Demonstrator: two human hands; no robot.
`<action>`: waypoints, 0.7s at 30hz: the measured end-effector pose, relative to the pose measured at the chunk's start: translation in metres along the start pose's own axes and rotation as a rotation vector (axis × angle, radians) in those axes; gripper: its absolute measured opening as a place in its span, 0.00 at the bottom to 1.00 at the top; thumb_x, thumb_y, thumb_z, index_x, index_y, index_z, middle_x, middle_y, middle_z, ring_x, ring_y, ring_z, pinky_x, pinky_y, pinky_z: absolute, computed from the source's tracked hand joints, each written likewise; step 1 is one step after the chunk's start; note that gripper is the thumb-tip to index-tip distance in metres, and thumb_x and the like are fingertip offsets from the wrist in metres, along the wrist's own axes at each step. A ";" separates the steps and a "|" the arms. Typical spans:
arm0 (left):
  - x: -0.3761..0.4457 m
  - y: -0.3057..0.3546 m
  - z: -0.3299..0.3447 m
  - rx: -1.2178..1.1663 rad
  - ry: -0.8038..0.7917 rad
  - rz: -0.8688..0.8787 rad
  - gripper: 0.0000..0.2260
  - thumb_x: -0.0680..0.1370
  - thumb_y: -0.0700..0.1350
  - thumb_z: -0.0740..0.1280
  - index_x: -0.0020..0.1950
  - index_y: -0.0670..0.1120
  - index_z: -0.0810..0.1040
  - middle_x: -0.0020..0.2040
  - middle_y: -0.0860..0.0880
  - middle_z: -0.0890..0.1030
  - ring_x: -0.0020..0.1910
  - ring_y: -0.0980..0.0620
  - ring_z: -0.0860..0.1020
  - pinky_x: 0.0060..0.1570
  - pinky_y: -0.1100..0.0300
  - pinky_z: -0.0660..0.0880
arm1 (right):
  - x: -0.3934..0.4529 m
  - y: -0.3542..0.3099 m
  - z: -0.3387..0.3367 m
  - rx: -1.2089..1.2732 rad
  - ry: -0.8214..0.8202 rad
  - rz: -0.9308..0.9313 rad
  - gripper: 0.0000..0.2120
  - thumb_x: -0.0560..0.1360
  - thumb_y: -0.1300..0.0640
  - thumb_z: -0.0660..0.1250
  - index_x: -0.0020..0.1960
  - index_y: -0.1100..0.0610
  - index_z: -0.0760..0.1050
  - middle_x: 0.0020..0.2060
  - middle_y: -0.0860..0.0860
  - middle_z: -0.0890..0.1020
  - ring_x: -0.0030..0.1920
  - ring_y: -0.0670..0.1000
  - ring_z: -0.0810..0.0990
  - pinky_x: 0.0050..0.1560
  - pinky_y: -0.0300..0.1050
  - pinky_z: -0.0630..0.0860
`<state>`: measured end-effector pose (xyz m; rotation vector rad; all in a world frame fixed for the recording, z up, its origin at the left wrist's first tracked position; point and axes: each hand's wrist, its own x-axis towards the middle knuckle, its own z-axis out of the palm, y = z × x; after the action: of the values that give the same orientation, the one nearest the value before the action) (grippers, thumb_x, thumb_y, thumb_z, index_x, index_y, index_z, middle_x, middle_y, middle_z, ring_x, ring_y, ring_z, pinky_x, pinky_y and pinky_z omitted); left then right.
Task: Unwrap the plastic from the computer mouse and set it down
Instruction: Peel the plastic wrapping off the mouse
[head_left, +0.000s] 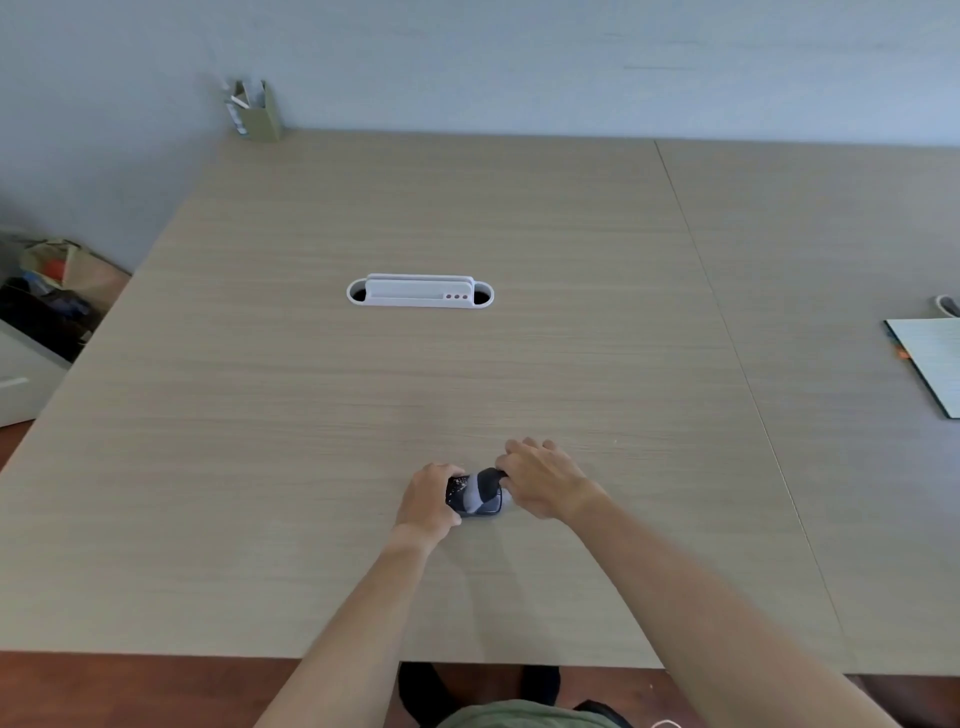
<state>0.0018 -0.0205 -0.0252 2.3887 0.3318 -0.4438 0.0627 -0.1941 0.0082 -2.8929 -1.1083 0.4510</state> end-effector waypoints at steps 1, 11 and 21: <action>0.000 0.000 0.000 0.012 0.000 0.008 0.30 0.63 0.33 0.76 0.64 0.47 0.78 0.60 0.47 0.78 0.62 0.47 0.74 0.57 0.63 0.68 | -0.004 0.002 0.003 -0.041 -0.005 0.013 0.10 0.80 0.56 0.58 0.56 0.56 0.75 0.55 0.54 0.76 0.55 0.57 0.74 0.53 0.52 0.70; -0.007 0.001 0.012 -0.013 0.078 -0.035 0.22 0.62 0.43 0.78 0.54 0.44 0.78 0.50 0.47 0.77 0.52 0.48 0.74 0.47 0.59 0.70 | -0.019 0.015 0.002 0.013 -0.022 0.124 0.13 0.80 0.53 0.56 0.56 0.57 0.75 0.54 0.54 0.76 0.55 0.57 0.74 0.55 0.52 0.70; -0.014 0.003 0.017 -0.040 0.091 -0.092 0.26 0.62 0.48 0.80 0.50 0.41 0.71 0.47 0.48 0.72 0.44 0.48 0.71 0.41 0.59 0.68 | -0.015 -0.004 0.006 -0.017 -0.040 0.114 0.11 0.80 0.57 0.57 0.57 0.57 0.75 0.56 0.55 0.75 0.56 0.57 0.74 0.55 0.51 0.68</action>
<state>-0.0138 -0.0352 -0.0302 2.3664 0.4888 -0.3677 0.0473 -0.2014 0.0067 -2.9860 -0.9605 0.5071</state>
